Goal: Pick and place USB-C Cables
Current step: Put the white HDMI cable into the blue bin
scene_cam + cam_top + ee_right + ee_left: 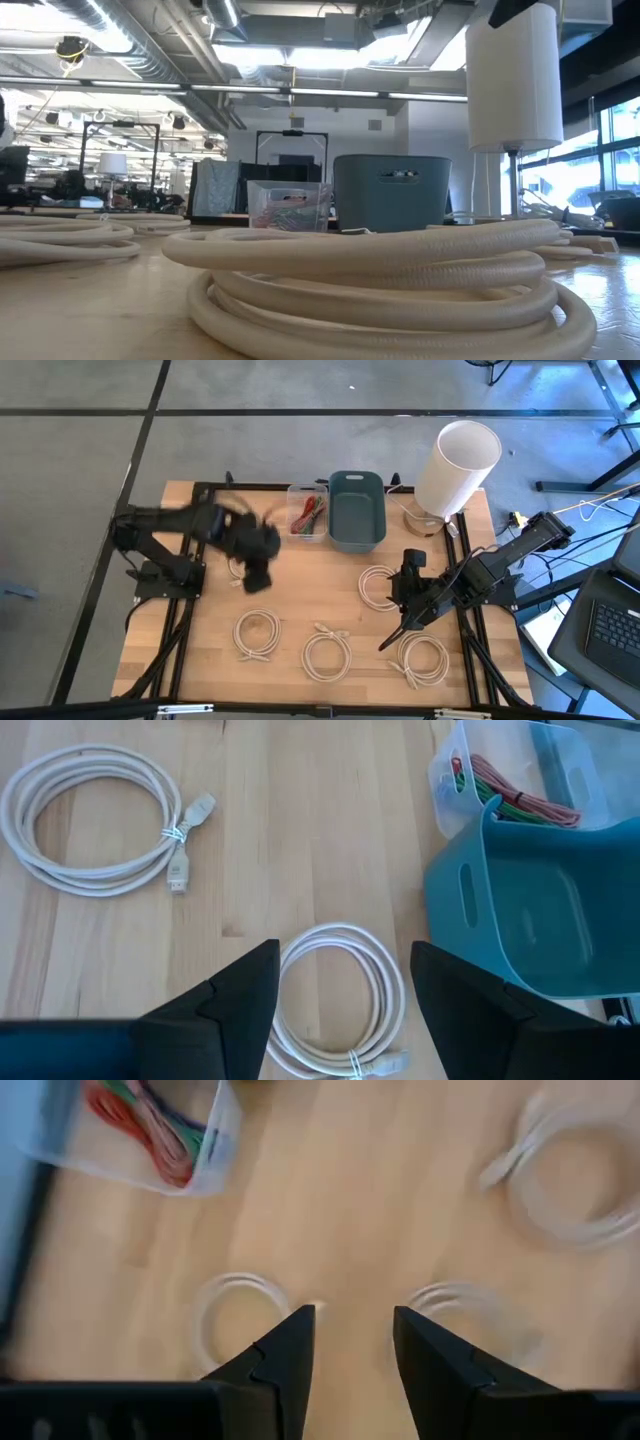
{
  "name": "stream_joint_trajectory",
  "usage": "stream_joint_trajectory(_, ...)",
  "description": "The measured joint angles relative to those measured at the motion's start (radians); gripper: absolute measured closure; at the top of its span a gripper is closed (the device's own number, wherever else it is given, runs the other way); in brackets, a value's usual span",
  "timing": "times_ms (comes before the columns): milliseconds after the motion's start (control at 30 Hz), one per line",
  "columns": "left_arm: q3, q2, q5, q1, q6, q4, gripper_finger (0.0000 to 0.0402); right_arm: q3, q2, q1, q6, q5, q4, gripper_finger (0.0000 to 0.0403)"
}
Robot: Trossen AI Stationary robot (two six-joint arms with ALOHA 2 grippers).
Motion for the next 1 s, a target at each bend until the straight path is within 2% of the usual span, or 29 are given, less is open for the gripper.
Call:
stream_joint_trajectory(67, -0.066, 0.003, -0.094, -0.073, 0.014, 0.01, 0.0272, 0.0, 0.0, 0.0, -0.001, 0.0, 0.0, 0.0175)
stream_joint_trajectory(133, -0.145, 0.005, -0.145, -0.12, -0.001, 0.042, 0.0273, 0.0, 0.0, 0.0, -0.001, 0.002, 0.0, 0.0175)
stream_joint_trajectory(267, -0.331, 0.007, -0.107, -0.162, -0.084, 0.134, 0.0274, 0.0, 0.0, 0.0, 0.0, 0.003, 0.003, 0.0175)
stream_joint_trajectory(367, -0.458, 0.007, -0.064, -0.174, -0.105, 0.134, 0.0275, 0.0, 0.0, 0.0, 0.0, 0.003, 0.008, 0.0175)
stream_joint_trajectory(533, -0.621, 0.002, -0.027, -0.169, -0.156, 0.143, 0.0275, 0.0, 0.0, 0.0, 0.001, 0.003, 0.012, 0.0175)
stream_joint_trajectory(667, -0.717, 0.002, -0.032, -0.151, -0.169, 0.24, 0.0278, 0.0, 0.0, 0.0, -0.001, 0.003, 0.036, 0.0175)
stream_joint_trajectory(833, -0.823, 0.002, -0.038, -0.111, -0.086, 0.436, 0.0283, 0.0, 0.0, 0.0, -0.004, 0.003, 0.042, 0.0175)
stream_joint_trajectory(1000, -0.898, 0.002, -0.02, -0.05, -0.016, 0.502, 0.0289, 0.0, 0.0, 0.0, 0.0, 0.003, 0.042, 0.0175)
